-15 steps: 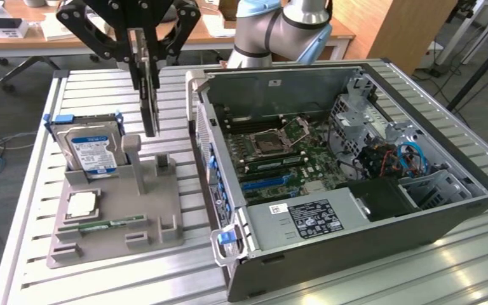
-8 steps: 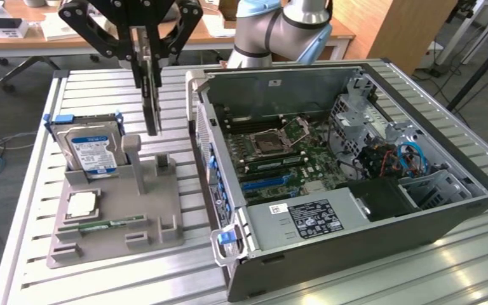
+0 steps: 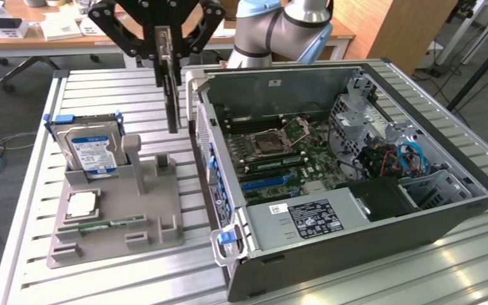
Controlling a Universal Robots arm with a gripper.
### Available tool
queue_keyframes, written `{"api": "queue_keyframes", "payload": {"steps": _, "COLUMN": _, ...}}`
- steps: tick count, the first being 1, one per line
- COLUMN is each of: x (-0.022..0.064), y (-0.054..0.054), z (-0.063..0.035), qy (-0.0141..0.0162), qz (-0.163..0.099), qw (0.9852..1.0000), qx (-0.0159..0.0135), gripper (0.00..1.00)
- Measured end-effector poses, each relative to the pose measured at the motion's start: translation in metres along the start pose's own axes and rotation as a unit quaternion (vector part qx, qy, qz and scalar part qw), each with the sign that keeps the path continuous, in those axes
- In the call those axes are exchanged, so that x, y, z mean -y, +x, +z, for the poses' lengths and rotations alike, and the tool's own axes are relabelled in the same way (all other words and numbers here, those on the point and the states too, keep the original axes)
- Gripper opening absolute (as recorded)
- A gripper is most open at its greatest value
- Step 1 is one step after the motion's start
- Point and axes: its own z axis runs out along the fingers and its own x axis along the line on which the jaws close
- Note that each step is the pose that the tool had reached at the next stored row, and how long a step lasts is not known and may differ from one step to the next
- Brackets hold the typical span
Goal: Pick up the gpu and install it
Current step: 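Pick up the gpu and move the gpu toward the slot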
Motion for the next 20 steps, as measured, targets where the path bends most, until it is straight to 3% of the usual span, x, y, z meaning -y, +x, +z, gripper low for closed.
{"api": "queue_keyframes", "payload": {"steps": 20, "x": -0.0025, "y": -0.091, "z": 0.0027, "qy": 0.0000, "qz": 0.000, "qw": 1.0000, "qx": -0.0006, "gripper": 0.26}}
